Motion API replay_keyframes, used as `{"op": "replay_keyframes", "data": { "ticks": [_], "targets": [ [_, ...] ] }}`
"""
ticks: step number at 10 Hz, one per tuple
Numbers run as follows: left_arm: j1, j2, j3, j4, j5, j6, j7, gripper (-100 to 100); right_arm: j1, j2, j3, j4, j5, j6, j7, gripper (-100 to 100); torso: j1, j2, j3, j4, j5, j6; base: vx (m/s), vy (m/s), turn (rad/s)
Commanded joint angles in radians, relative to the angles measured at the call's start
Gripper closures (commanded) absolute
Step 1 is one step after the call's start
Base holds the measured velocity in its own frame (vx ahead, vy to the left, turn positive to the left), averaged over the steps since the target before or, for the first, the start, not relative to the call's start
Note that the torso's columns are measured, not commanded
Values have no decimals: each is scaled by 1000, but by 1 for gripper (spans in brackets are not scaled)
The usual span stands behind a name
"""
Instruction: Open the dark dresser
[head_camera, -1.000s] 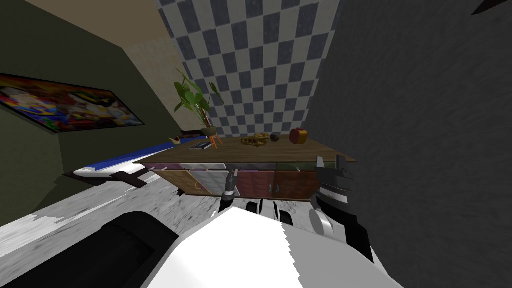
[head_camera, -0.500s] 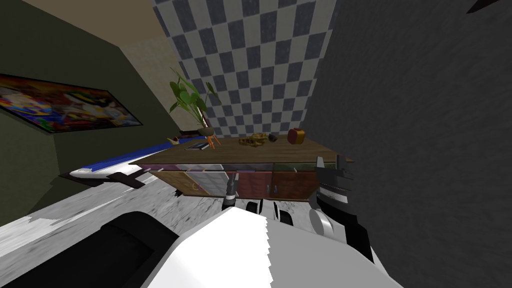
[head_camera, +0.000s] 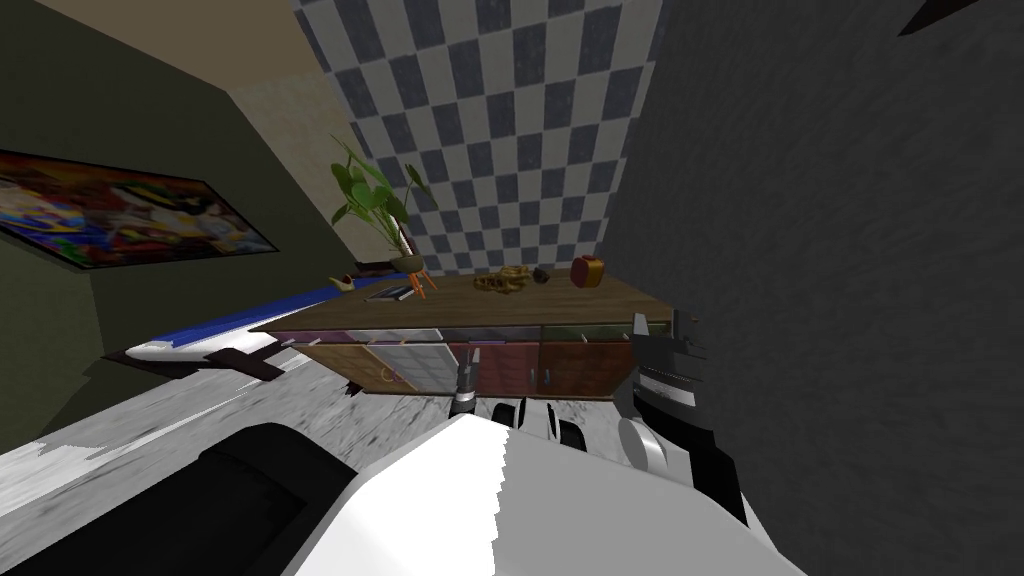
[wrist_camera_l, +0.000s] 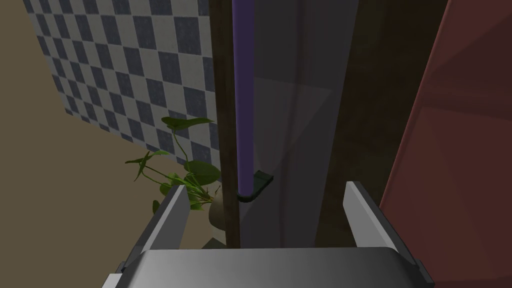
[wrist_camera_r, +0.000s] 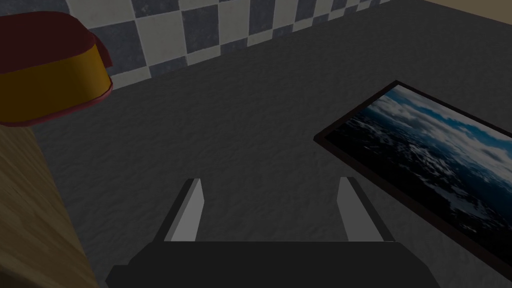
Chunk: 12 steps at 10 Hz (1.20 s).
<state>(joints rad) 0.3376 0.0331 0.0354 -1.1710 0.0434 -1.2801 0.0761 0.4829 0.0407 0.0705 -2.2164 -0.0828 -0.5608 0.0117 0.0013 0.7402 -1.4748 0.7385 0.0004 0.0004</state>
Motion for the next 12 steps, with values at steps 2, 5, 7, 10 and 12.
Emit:
{"op": "replay_keyframes", "data": {
  "ticks": [2, 5, 7, 10, 12],
  "targets": [
    [-101, 1, 53, 41, 24, 59, -33, -100, 0, 0, 0, 0, 0, 0, 0, 0, -1, 2, 1, 1, 0, 0, -123, 11, -133],
    [-195, 3, 99, 83, 44, 103, -60, -100, 0, 0, 0, 0, 0, 0, 0, 0, -2, -3, -2, -1, 0, 0, -124, 11, -139],
    [-252, 5, 129, 111, 58, 133, -78, -100, 0, 0, 0, 0, 0, 0, 0, 0, -1, -3, -2, -1, 0, 0, -115, 5, -151],
    [-274, 9, 138, 127, 63, 136, -80, -100, 0, 0, 0, 0, 0, 0, 0, 0, -1, -4, -2, -1, 0, 0, -57, -1, -54],
    [-197, 3, 99, 83, 44, 103, -60, 100, 1, 0, 0, 0, 0, 0, 0, 0, -1, -5, -4, 1, -3, -4, 108, -10, 184]
  ]
}}
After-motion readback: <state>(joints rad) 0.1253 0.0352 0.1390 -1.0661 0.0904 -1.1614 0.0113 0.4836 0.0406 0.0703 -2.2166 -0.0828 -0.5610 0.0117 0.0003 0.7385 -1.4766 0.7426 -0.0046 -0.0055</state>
